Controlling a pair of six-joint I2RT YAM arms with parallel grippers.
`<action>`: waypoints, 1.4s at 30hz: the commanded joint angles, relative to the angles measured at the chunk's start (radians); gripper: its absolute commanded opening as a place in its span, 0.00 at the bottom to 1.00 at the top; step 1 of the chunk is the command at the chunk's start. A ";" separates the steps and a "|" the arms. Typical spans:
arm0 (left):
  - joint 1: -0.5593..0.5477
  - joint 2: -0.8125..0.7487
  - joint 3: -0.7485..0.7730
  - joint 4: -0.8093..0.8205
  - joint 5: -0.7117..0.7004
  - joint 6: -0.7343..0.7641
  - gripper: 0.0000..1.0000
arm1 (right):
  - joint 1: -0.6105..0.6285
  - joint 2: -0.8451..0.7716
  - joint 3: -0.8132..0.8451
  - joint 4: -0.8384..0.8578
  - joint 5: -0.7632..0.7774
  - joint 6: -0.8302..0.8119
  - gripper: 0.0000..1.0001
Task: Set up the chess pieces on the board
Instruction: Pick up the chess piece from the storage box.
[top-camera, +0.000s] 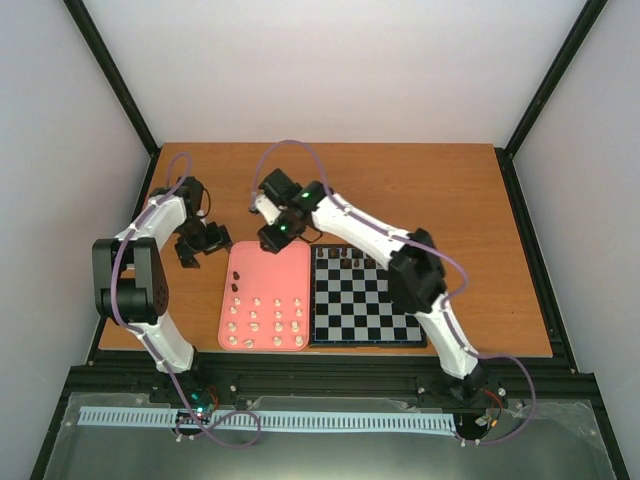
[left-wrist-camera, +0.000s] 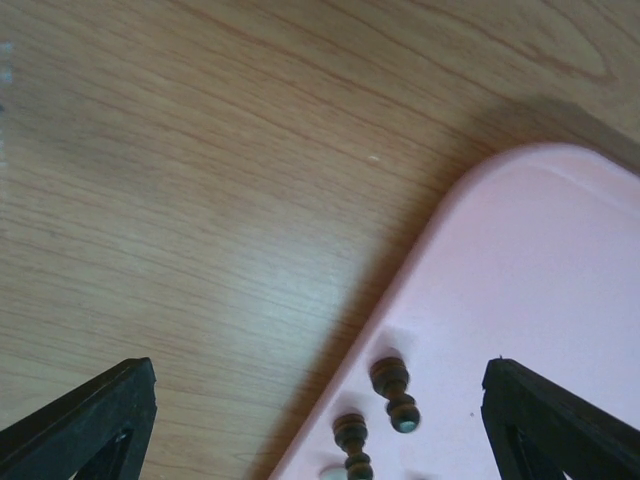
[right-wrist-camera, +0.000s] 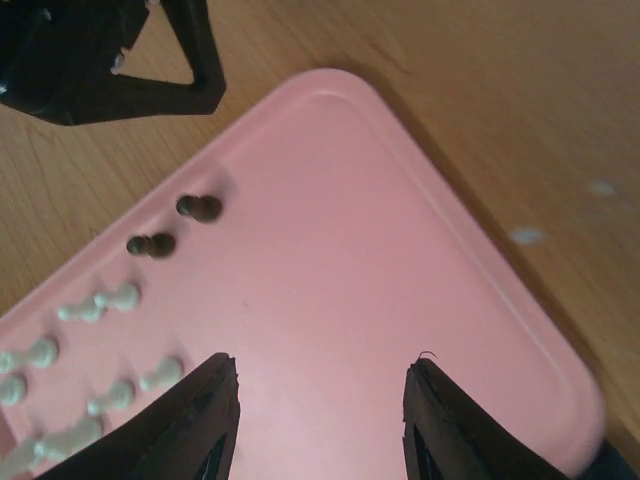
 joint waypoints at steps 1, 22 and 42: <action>0.080 0.010 -0.015 0.004 0.062 -0.046 1.00 | 0.046 0.164 0.189 0.003 -0.110 -0.013 0.45; 0.237 -0.127 -0.172 0.091 0.212 -0.168 1.00 | 0.127 0.456 0.431 0.060 -0.187 0.087 0.42; 0.237 -0.141 -0.192 0.105 0.230 -0.168 1.00 | 0.139 0.513 0.434 0.068 -0.185 0.111 0.30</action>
